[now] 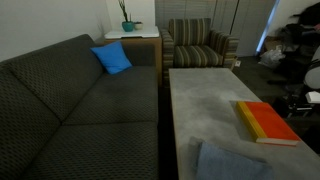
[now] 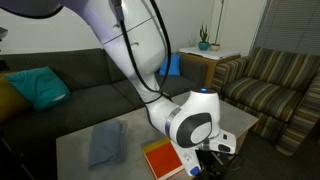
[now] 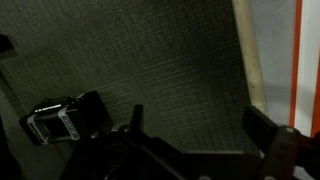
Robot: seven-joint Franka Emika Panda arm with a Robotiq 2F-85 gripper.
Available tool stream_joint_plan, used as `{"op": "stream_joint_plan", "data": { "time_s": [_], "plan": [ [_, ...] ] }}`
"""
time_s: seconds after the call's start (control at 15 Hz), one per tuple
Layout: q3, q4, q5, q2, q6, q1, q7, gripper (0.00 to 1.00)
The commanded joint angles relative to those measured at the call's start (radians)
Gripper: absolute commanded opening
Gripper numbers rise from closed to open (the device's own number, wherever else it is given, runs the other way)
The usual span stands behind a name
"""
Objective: Move the book backward slightly
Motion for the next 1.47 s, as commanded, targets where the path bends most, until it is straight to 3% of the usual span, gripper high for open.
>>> {"op": "stream_joint_plan", "data": {
  "time_s": [0.0,0.13,0.2,0.27,0.33,0.93,1.07,1.4],
  "plan": [
    [0.023,0.043,0.007,0.005,-0.038,-0.011,-0.062,1.0],
    [0.035,0.05,0.007,0.005,-0.044,-0.013,-0.079,0.95],
    [0.037,0.051,0.006,0.005,-0.045,-0.011,-0.085,0.87],
    [0.04,0.051,0.006,0.005,-0.047,-0.01,-0.087,0.73],
    [0.041,0.049,0.006,0.005,-0.048,-0.008,-0.091,0.69],
    [0.048,0.032,0.011,0.005,-0.073,-0.009,-0.085,0.06],
    [0.048,0.028,0.013,0.005,-0.081,-0.004,-0.076,0.0],
    [0.062,0.028,0.012,0.006,-0.102,0.003,-0.08,0.0]
  ]
}}
